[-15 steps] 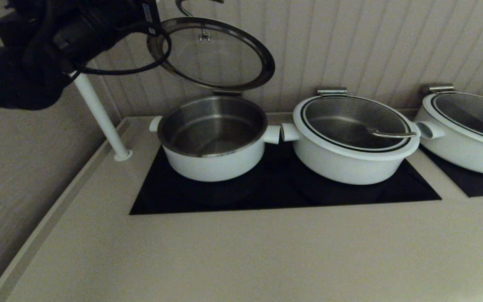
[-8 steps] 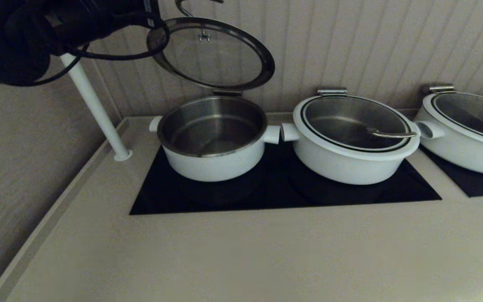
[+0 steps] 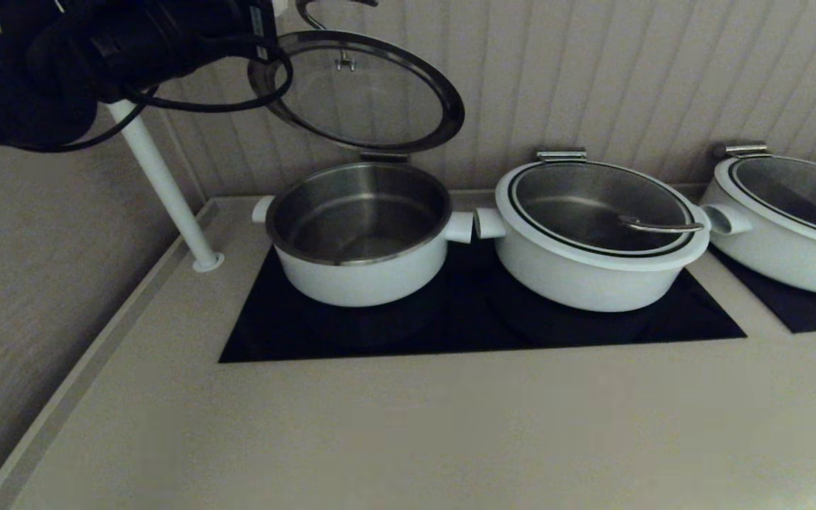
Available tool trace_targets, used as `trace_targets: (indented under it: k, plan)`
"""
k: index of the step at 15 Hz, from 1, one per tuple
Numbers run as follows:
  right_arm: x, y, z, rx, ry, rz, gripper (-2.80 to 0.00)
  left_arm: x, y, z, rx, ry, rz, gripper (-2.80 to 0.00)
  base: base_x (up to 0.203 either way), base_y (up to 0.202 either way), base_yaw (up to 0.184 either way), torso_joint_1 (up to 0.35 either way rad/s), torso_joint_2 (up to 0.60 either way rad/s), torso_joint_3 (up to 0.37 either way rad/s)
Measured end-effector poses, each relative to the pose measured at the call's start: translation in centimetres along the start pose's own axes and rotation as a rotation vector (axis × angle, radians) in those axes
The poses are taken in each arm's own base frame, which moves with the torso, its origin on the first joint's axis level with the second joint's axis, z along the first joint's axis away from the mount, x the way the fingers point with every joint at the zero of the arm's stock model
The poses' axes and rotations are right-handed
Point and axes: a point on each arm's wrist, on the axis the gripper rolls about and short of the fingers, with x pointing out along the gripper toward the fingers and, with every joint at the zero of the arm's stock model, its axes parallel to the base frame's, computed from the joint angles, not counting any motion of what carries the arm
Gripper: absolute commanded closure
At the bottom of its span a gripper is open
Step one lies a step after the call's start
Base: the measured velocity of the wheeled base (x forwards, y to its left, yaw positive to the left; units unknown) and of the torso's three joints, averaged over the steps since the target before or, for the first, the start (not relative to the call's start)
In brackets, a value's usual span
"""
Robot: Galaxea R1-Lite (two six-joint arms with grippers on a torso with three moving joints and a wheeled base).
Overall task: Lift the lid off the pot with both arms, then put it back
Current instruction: Open the pot lid completely
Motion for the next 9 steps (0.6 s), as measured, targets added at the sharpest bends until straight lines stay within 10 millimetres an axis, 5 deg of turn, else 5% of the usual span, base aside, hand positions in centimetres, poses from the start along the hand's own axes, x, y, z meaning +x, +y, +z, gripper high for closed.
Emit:
trace_targets:
  k: [9]
  plan:
    - [0.0, 0.0, 0.0, 0.0, 0.0, 0.0, 0.0, 2.1, 0.0, -2.8, 0.012, 0.044, -0.002, 0.0, 0.0, 0.0, 0.0, 0.0, 0.0, 0.0]
